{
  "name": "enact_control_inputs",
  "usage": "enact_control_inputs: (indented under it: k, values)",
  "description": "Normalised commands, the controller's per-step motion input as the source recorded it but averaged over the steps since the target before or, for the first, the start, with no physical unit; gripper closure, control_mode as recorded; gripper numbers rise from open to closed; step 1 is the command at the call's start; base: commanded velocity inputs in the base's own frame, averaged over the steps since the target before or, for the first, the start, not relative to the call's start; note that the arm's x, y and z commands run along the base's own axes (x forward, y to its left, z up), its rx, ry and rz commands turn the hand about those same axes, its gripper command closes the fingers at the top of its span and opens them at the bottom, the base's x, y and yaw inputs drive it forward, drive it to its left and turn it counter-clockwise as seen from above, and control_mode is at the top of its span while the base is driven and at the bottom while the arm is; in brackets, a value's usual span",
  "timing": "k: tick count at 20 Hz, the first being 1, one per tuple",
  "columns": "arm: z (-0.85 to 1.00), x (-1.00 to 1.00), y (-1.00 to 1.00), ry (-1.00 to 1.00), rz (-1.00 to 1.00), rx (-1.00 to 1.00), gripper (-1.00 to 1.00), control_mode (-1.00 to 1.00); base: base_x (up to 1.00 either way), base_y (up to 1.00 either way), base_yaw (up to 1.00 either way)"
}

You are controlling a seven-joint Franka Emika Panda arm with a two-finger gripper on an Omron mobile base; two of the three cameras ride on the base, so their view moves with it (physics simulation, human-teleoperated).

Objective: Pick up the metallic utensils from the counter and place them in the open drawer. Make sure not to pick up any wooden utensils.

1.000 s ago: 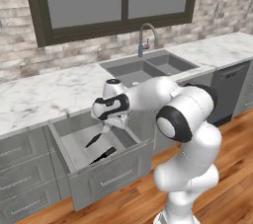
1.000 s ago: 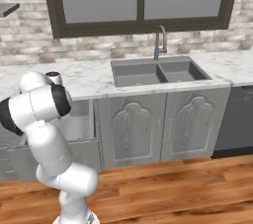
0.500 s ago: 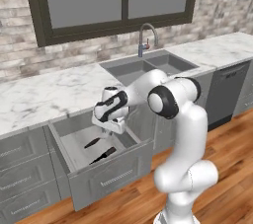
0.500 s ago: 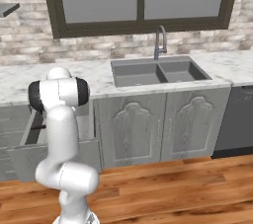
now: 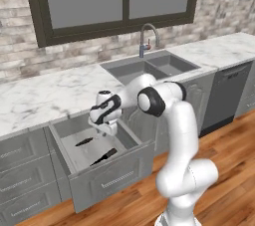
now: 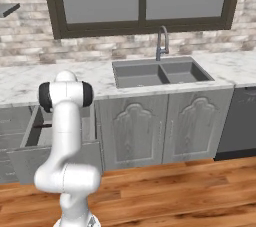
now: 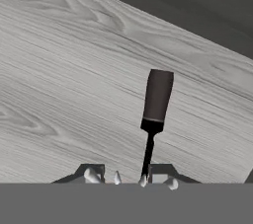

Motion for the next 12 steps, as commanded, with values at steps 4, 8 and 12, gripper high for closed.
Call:
enact_control_inputs:
  k: [4, 8, 12]
  values:
    - [-0.58, 0.24, 0.00, 0.00, -0.09, -0.11, 1.00, -1.00, 0.00, 0.00, 0.00]
    - [-0.69, 0.19, -0.03, 0.00, -0.10, -0.13, 1.00, -1.00, 0.00, 0.00, 0.00]
    - [-0.46, 0.44, 0.00, 0.00, -0.10, -0.02, 1.00, -1.00, 0.00, 0.00, 0.00]
